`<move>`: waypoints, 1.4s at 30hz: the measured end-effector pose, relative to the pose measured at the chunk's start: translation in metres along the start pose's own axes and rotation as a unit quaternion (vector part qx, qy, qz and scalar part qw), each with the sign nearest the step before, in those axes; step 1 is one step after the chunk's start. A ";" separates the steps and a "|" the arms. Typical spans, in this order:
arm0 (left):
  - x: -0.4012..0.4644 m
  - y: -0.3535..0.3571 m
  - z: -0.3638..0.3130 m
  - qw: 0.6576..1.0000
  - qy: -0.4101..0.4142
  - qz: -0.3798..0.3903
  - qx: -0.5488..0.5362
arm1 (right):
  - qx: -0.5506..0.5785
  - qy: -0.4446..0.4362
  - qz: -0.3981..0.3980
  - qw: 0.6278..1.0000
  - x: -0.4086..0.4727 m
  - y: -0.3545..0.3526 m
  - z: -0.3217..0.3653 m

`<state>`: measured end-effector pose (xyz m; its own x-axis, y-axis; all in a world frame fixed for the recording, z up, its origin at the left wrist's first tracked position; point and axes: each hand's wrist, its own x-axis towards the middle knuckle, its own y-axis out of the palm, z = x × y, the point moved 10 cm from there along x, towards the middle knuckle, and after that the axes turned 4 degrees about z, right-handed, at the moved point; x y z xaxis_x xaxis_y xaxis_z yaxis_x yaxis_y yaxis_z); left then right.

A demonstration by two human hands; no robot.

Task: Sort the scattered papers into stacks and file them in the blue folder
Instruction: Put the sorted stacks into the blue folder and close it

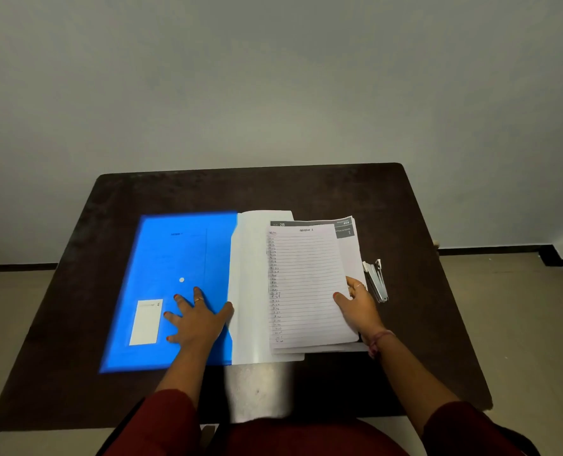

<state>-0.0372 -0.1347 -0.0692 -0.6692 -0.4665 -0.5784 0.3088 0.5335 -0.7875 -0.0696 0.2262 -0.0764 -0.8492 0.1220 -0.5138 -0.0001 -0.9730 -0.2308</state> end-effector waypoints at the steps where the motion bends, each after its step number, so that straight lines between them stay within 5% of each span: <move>1: 0.000 -0.001 0.000 1.000 0.003 0.004 0.003 | -0.005 -0.004 -0.003 1.000 0.000 0.000 0.001; 15: -0.007 -0.022 -0.016 0.989 0.144 0.017 -0.013 | -0.035 -0.056 0.036 0.997 -0.013 0.022 0.029; 21: -0.013 -0.009 -0.043 0.962 0.241 0.016 0.129 | -0.035 -0.063 0.089 0.993 -0.012 0.055 0.042; 25: -0.023 -0.002 -0.053 0.946 0.248 0.067 0.195 | -0.030 -0.054 0.110 0.992 -0.009 0.072 0.047; 29: -0.017 -0.002 -0.055 0.935 0.248 0.034 0.251 | -0.056 -0.056 0.121 0.989 -0.005 0.090 0.055; 42: -0.031 -0.007 -0.059 0.931 0.246 0.045 0.267 | -0.135 -0.084 0.145 0.977 0.035 0.143 0.095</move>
<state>-0.0585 -0.0822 -0.0332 -0.8121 0.0134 -0.5834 0.5828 0.0677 -0.8098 -0.1492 0.0730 -0.0489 -0.8670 -0.2077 -0.4529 0.3740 -0.8719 -0.3161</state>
